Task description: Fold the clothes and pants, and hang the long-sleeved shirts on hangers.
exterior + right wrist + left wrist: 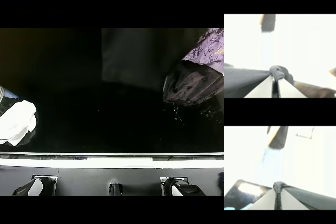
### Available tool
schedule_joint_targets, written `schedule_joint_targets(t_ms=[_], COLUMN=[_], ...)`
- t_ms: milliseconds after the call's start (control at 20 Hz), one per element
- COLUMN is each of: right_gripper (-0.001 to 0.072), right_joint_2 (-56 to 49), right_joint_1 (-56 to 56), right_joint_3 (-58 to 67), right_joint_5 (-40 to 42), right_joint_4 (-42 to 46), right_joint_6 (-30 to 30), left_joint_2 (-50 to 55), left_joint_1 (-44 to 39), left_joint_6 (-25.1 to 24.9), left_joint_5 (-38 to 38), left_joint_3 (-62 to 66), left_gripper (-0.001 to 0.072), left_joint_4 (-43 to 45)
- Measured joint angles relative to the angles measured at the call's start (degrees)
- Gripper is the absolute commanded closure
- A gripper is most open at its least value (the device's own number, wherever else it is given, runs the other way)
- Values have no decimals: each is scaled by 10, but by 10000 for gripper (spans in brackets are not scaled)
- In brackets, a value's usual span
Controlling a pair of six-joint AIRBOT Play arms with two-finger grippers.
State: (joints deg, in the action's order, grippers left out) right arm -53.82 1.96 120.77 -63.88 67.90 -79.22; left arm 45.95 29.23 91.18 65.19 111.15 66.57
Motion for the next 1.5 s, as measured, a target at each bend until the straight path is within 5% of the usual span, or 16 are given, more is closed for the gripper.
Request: schedule_joint_targets(t_ms=[300, 600, 900, 1250, 1350, 1450, 1500], right_gripper=[685, 685, 684, 677, 559, 405, 324], right_joint_2=[14, -120, -304, -490, -517, -531, -534], right_joint_1=[0, 0, -6, -11, -11, -11, -10], right_joint_3=[7, -40, -161, -191, -193, -193, -191], right_joint_5=[-2, -90, -86, 14, 21, 21, 15], right_joint_4=[66, 62, 47, 4, -10, -20, -22], right_joint_6=[-30, -98, -148, -200, -209, -214, -214], left_joint_2=[-8, 73, 248, 459, 491, 508, 513], left_joint_1=[0, -13, -103, -196, -207, -212, -210], left_joint_6=[40, 20, -26, -22, -7, 8, 13], left_joint_5=[29, 63, -62, -198, -207, -209, -203], left_joint_3=[-17, -178, -317, -280, -268, -261, -255], left_gripper=[692, 692, 692, 679, 547, 254, 185], left_joint_4=[23, -21, 1, 16, 15, 13, 11])
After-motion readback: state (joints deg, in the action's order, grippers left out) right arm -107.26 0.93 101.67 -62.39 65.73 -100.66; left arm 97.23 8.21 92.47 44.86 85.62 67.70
